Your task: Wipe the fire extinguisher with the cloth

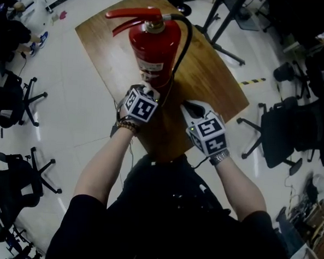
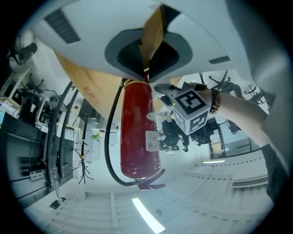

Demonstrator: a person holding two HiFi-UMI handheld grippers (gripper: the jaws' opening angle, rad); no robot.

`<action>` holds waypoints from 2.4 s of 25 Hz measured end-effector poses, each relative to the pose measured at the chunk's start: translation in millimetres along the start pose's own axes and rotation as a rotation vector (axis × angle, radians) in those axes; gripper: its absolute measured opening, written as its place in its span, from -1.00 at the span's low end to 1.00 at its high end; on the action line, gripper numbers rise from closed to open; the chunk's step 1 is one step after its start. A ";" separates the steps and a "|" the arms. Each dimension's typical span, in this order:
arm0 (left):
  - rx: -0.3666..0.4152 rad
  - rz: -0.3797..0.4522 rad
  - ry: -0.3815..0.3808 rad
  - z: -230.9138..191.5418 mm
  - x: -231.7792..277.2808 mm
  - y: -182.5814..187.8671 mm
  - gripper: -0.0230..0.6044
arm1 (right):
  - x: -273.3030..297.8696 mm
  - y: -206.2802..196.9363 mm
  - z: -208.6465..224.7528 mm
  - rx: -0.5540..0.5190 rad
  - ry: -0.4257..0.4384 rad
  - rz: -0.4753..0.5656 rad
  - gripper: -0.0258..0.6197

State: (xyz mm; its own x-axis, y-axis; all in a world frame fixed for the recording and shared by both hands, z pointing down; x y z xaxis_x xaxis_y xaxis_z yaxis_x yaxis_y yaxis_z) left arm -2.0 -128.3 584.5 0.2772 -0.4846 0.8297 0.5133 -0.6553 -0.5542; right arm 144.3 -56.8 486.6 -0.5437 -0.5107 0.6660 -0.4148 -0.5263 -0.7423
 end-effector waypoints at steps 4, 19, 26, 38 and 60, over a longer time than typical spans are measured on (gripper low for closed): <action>-0.032 0.001 0.027 5.1 -21.0 7.4 -0.61 | -5.0 2.5 14.6 -0.028 0.046 0.011 -0.79; -0.051 0.162 0.125 27.3 -166.7 83.0 -0.61 | -13.9 20.3 37.6 -0.137 0.151 0.064 -0.79; 0.007 0.289 0.201 32.3 -234.7 135.5 -0.61 | -15.9 30.3 39.5 -0.172 0.178 0.089 -0.79; 0.141 0.427 0.355 32.7 -300.0 232.6 -0.61 | -22.0 38.3 43.4 -0.194 0.207 0.130 -0.79; 0.313 0.271 0.357 56.7 -208.9 254.2 -0.63 | -20.9 21.2 71.3 -0.147 0.196 0.113 -0.79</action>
State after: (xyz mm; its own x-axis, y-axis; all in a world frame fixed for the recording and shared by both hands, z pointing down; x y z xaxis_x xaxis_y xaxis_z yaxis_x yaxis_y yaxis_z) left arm 116.6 -160.8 274.0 0.1681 -0.8144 0.5554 0.6945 -0.3020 -0.6530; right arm 198.8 -105.8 462.2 -0.7175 -0.4114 0.5621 -0.4373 -0.3622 -0.8232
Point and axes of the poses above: the fingertips, and each gripper's own axes: x forward along the fingers, z to its right, y out of its top, the point moved 4 cm from there along -x, backward along the fingers, and after that the axes turned 2 degrees about -z, right-handed, at the moved point
